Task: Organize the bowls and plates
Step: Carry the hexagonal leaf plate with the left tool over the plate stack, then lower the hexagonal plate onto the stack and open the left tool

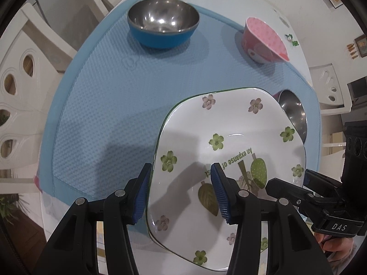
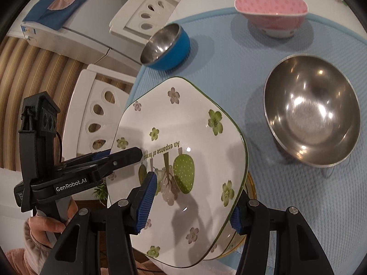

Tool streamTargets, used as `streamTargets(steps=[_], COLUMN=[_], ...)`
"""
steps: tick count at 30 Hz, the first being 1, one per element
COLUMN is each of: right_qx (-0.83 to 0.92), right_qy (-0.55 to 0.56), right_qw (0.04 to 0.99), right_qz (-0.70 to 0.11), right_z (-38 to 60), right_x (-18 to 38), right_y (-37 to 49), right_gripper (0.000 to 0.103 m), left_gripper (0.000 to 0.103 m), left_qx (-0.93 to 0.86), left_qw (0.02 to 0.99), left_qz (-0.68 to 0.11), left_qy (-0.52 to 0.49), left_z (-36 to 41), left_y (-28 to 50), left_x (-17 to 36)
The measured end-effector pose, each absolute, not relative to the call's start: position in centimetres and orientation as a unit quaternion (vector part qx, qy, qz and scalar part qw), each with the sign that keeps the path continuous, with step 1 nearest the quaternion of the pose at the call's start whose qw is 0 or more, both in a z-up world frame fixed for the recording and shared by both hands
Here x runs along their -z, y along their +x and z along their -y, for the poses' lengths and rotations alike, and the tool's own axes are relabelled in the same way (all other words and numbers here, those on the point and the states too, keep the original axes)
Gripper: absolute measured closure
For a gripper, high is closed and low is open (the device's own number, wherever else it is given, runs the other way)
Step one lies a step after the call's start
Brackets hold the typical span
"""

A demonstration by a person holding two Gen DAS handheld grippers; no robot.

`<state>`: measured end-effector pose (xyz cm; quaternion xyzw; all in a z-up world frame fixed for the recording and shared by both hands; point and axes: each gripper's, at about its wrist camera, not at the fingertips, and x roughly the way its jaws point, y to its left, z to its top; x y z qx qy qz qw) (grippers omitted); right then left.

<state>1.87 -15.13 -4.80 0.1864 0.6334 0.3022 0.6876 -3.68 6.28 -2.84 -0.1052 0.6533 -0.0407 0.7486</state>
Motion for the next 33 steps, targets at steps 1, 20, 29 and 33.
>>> streamTargets(steps=[1,20,29,33], right_qx=[-0.302,-0.298,-0.292,-0.278], right_qy=[0.187,0.192,0.193,0.190], right_qw=[0.686,0.659,0.648,0.642], right_qz=[-0.635,-0.663,-0.677,-0.689], right_z=[15.1,14.6,13.9,13.6], right_x=[4.9,6.9,8.1,8.9], right_y=[1.7,-0.1,-0.2,-0.2], right_gripper=[0.048,0.048,0.048,0.048], left_gripper=[0.056,0.056,0.056,0.056], left_qx=[0.041,0.045,0.034,0.030], left_qw=[0.748,0.727,0.731,0.728], left_qz=[-0.655,-0.678,-0.678,-0.683], left_qy=[-0.104,-0.093,-0.066,-0.053], left_z=[-6.2,-5.7,-4.7,-4.5], left_y=[-3.7,-6.0,-6.0,-6.2], left_x=[2.9,5.2,5.6,6.4])
